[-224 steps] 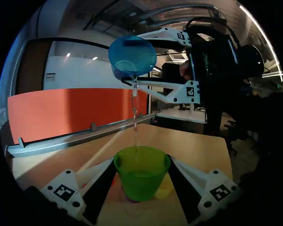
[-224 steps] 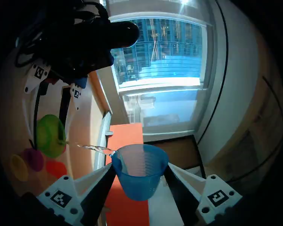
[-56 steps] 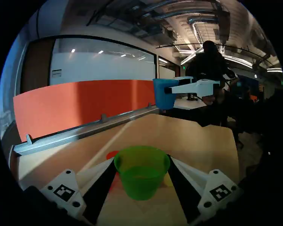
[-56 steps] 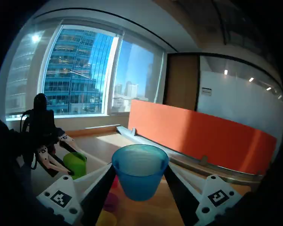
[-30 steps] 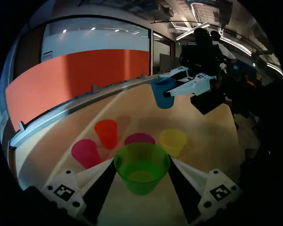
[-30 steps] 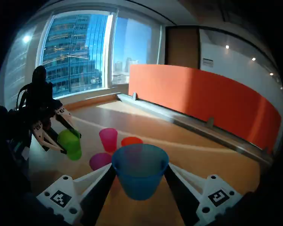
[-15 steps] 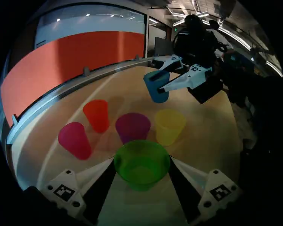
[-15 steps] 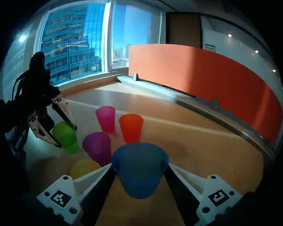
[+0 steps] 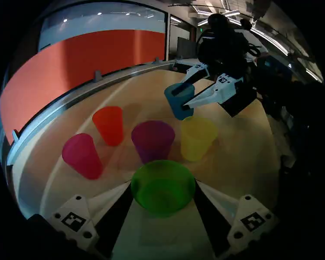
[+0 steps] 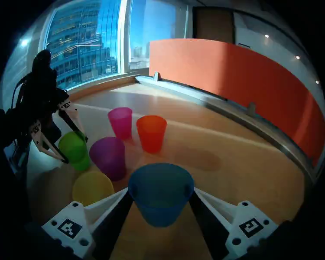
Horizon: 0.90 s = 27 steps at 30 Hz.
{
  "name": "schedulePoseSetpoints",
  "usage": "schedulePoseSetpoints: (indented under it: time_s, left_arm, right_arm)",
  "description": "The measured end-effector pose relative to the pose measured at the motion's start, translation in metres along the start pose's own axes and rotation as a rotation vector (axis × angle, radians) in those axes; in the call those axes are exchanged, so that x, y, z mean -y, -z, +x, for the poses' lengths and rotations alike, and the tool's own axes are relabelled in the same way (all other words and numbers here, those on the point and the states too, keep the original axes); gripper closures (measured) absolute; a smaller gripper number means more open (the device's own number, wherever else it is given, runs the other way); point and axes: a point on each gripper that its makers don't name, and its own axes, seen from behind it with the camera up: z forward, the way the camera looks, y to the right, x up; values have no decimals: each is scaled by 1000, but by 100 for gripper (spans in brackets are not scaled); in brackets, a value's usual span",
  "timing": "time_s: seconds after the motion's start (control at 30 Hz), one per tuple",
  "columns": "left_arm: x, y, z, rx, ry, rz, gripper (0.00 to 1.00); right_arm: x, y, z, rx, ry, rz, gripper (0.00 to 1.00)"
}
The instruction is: Pour water
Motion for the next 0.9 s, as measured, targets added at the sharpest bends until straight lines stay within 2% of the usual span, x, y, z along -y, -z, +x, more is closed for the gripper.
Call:
schedulePoseSetpoints:
  time_s: [0.9]
  left_arm:
    - [0, -4, -5, 9, 2, 0, 11]
  right_arm:
    - [-1, -8, -20, 37, 5, -11, 9]
